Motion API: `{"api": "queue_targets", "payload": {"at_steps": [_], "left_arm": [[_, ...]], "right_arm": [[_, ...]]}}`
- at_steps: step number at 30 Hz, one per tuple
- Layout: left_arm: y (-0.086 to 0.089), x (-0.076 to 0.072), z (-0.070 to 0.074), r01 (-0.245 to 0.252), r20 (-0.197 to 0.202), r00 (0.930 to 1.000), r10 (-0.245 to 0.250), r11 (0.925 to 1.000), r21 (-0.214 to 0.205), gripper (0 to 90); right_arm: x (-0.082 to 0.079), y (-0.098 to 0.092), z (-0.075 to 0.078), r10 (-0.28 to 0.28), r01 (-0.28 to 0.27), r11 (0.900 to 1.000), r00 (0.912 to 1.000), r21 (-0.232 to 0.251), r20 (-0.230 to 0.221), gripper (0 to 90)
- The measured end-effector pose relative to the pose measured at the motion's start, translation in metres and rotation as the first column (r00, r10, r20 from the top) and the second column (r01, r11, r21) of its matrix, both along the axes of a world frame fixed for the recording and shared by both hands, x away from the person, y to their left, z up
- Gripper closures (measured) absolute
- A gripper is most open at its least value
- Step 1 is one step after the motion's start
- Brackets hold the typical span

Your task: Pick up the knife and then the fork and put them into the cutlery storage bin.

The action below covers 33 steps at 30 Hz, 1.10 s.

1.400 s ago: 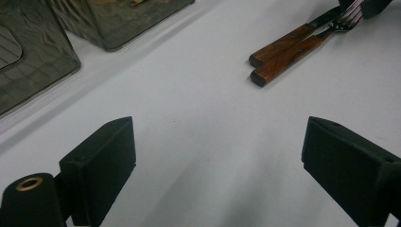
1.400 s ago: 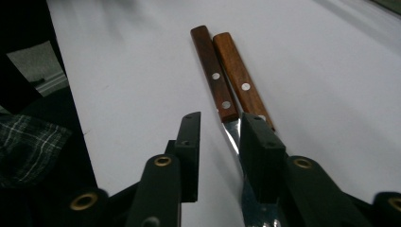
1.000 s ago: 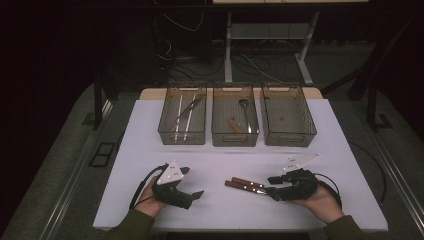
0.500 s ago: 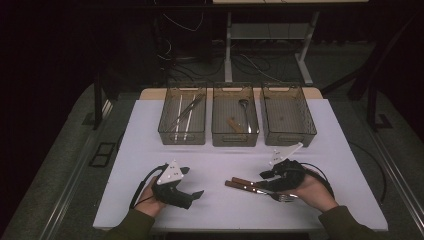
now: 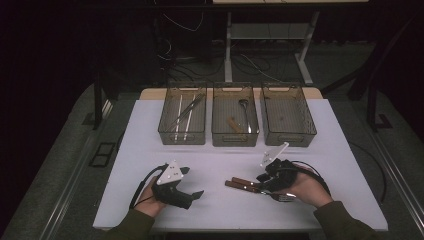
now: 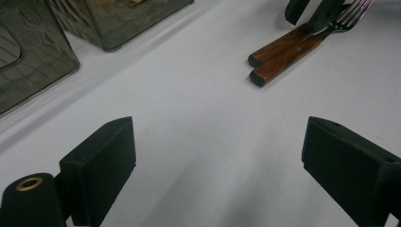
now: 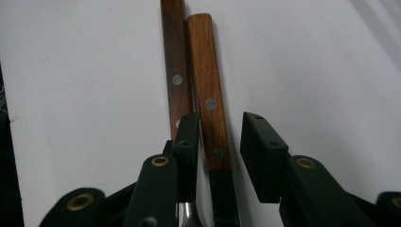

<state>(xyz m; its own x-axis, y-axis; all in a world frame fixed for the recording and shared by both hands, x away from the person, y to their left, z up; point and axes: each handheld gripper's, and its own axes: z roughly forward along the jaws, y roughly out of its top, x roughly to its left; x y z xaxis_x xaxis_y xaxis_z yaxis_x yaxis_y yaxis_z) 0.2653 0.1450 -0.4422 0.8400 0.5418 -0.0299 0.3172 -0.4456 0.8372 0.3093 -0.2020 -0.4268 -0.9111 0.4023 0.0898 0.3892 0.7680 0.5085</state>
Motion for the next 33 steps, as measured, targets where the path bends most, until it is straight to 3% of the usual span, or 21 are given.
{"api": "queue_targets", "payload": {"at_steps": [4,5,12,23,33], "left_arm": [[0.0,0.0,0.0,0.0,0.0,1.0,0.0,1.0,0.001,9.2],[0.0,0.0,0.0,0.0,0.0,1.0,0.0,1.0,0.001,9.2],[0.0,0.0,0.0,0.001,0.001,1.0,-0.001,1.0,-0.001,9.2],[0.0,0.0,0.0,0.003,0.0,1.0,-0.003,1.0,-0.002,9.2],[-0.001,0.0,0.0,0.005,-0.002,1.0,-0.005,1.0,0.001,9.2]], "right_arm": [[-0.001,0.003,-0.001,0.019,-0.019,0.999,0.9998,-0.041,0.004,69.6],[0.001,0.004,-0.001,0.039,-0.037,0.9965,0.9989,-0.074,0.027,70.2],[0.004,0.012,0.0,0.081,-0.077,0.9852,0.9964,-0.153,0.024,70.9],[0.008,0.027,0.005,0.077,-0.082,0.9639,0.9965,-0.253,-0.032,71.5],[0.011,0.039,0.007,0.114,-0.123,0.9334,0.9924,-0.337,-0.047,73.2]]}}
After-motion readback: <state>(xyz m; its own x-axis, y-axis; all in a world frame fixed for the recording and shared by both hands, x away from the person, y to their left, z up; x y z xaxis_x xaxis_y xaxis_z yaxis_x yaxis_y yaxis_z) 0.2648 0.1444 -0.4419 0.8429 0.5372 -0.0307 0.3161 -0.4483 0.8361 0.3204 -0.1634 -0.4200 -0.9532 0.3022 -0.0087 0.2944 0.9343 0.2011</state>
